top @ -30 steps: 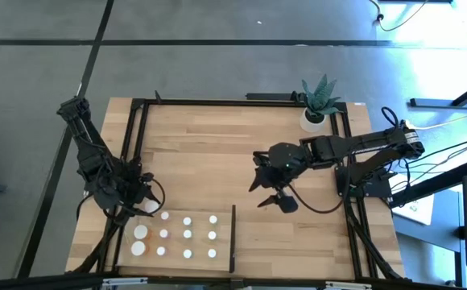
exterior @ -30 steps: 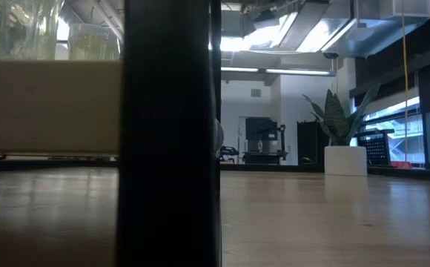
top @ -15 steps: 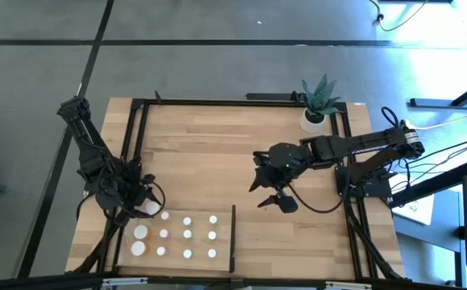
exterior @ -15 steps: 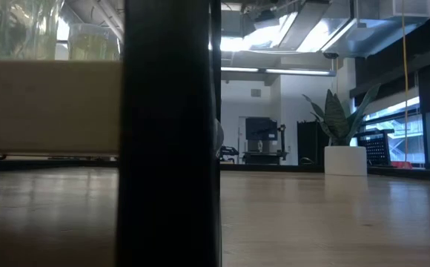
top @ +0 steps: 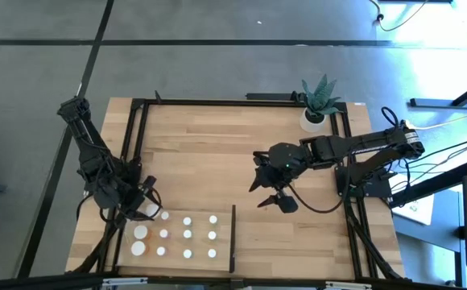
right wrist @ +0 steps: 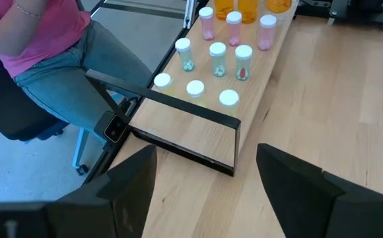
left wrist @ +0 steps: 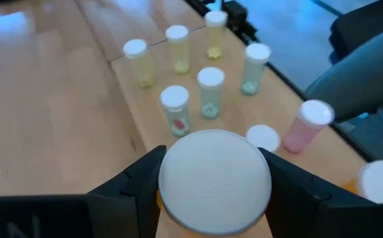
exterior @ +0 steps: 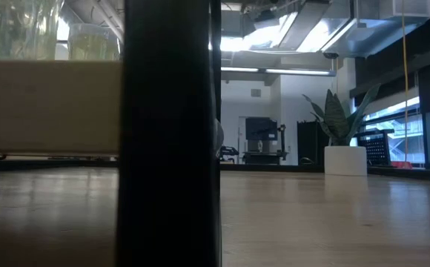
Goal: Pick and place medicine bottles onto shelf by color
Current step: Put the orange pill bottle on the shelf aligned with the other orange pill bottle
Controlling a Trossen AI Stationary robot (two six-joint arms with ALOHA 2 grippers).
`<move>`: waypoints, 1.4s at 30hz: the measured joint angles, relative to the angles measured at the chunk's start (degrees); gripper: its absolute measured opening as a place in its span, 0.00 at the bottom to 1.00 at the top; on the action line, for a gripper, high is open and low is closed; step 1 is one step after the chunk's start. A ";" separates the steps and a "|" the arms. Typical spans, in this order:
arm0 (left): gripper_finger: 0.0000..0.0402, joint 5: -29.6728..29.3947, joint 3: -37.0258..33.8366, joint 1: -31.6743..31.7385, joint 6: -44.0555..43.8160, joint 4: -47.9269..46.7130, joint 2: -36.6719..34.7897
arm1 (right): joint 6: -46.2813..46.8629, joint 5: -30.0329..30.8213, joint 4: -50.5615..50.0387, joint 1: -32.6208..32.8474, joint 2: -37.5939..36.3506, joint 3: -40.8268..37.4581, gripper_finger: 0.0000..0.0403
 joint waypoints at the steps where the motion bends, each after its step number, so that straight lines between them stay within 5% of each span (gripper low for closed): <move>1: 0.49 -0.59 0.00 0.00 -0.26 -0.48 0.00 | -0.07 0.00 0.00 0.00 0.00 0.00 0.65; 11: 0.49 -4.68 0.00 0.00 -6.80 -2.16 -0.79 | -0.03 0.00 -0.02 0.00 0.00 0.00 0.65; 21: 0.49 -17.86 0.00 0.07 -14.68 0.04 -0.57 | 0.00 0.02 -0.02 0.00 0.00 0.00 0.65; 42: 0.49 -10.24 0.00 -4.58 -33.86 -11.04 -0.61 | -0.02 0.02 -0.02 -0.02 0.00 0.00 0.65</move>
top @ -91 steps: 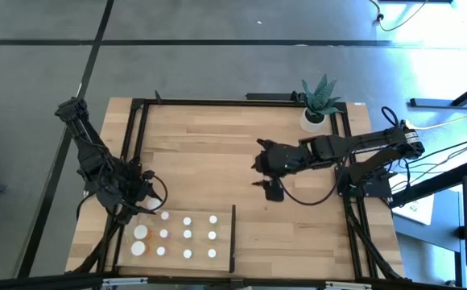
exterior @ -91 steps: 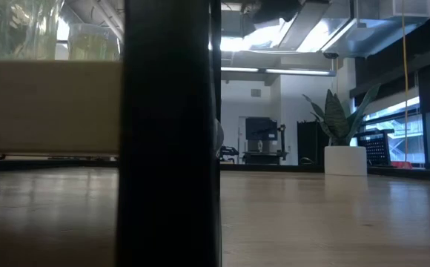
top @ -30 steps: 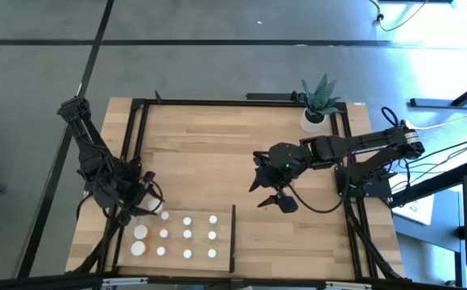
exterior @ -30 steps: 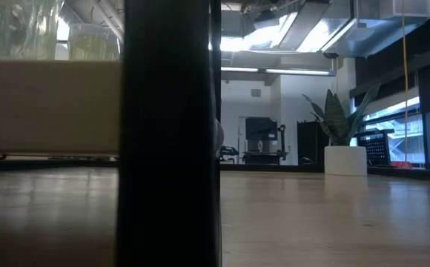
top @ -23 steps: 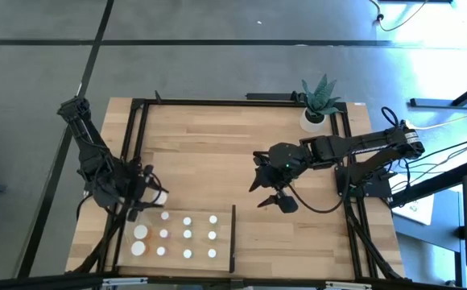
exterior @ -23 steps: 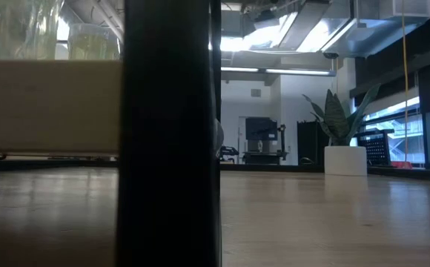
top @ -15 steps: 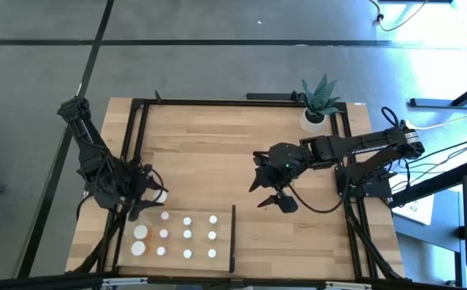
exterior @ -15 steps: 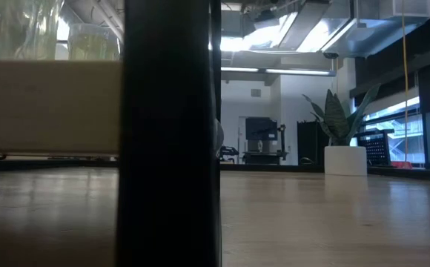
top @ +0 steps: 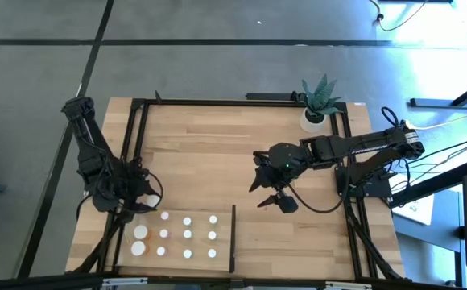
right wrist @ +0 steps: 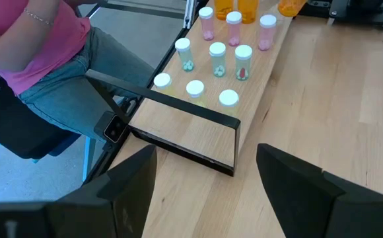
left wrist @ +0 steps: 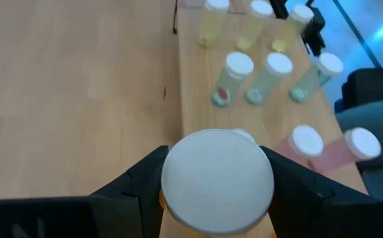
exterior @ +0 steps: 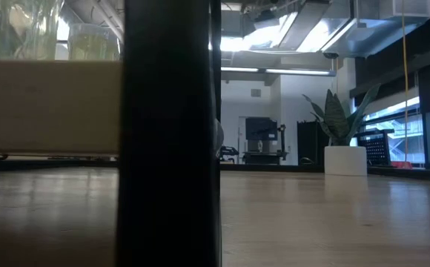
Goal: Pick and place medicine bottles onto shelf by color
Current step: Put the orange pill bottle on the shelf aligned with the other orange pill bottle
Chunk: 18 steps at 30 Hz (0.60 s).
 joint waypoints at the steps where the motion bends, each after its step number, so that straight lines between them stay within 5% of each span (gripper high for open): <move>1: 0.49 0.43 0.00 -0.31 -0.53 -0.21 0.00 | -0.06 0.00 0.00 0.00 0.00 0.00 0.65; 18: 0.49 7.68 0.00 -2.54 -3.64 -1.99 4.89 | -0.04 0.00 0.00 0.00 0.00 0.02 0.65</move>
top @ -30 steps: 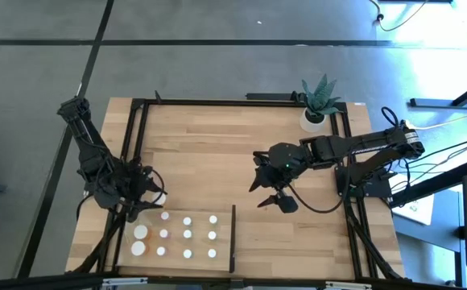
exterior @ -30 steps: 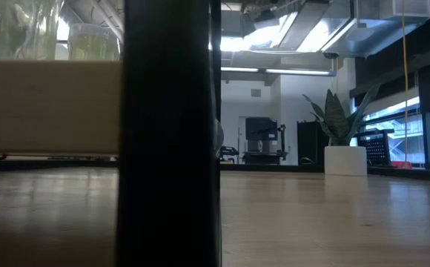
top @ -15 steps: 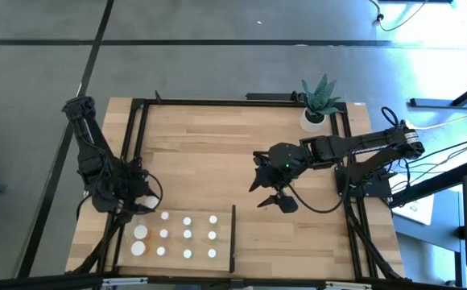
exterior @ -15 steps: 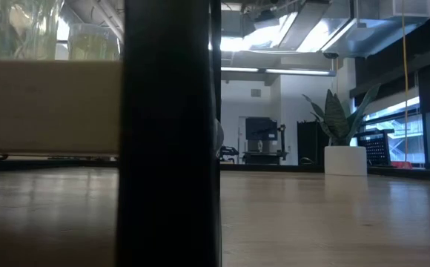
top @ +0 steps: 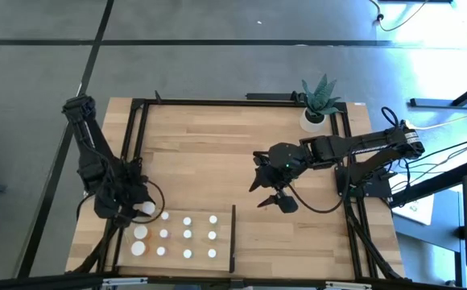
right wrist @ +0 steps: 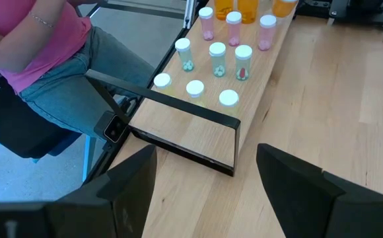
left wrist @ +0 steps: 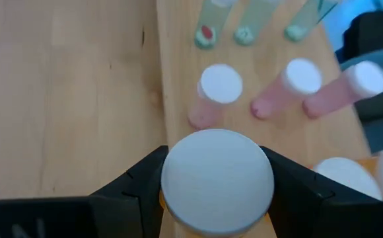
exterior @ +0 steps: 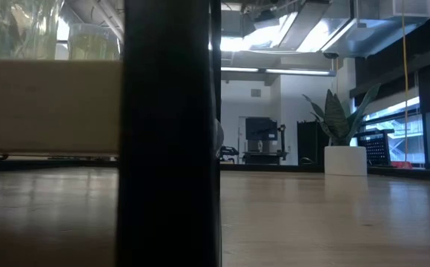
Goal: Pick and place medicine bottles onto shelf by color
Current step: Put the orange pill bottle on the shelf aligned with the other orange pill bottle
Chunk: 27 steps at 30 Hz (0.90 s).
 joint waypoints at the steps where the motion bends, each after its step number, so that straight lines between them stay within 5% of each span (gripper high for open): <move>1: 0.49 0.00 0.00 0.00 0.01 0.08 0.80 | 0.08 0.00 0.00 0.00 0.00 0.00 0.65; 27: 0.49 1.07 0.00 0.00 -1.29 3.25 6.78 | 0.08 0.00 0.01 0.00 0.00 0.00 0.65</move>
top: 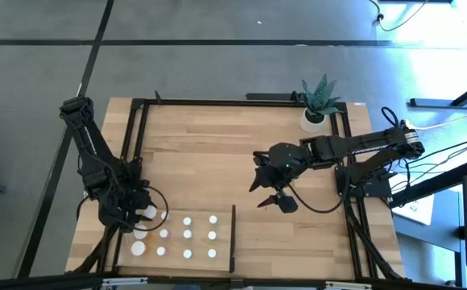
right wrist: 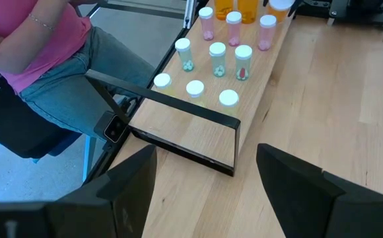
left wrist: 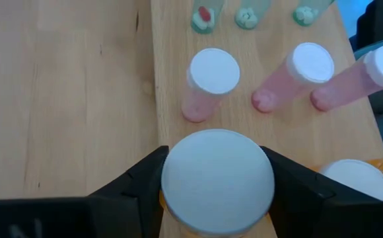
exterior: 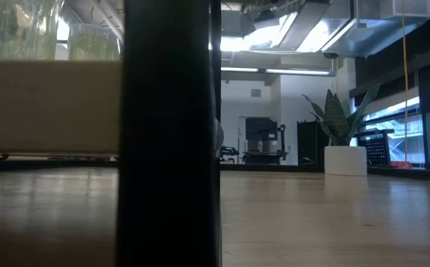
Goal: Pick and place medicine bottles onto shelf by color
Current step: Put the orange pill bottle on the shelf aligned with the other orange pill bottle
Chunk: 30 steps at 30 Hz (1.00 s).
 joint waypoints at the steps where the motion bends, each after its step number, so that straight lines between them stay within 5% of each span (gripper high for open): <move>1: 0.50 0.00 0.00 0.00 0.00 0.02 0.00 | -0.02 0.00 -0.01 0.00 0.00 0.00 0.65; 30: 0.67 -1.94 0.10 -3.20 0.03 4.73 -0.15 | -0.03 0.00 -0.01 0.02 0.00 0.00 0.65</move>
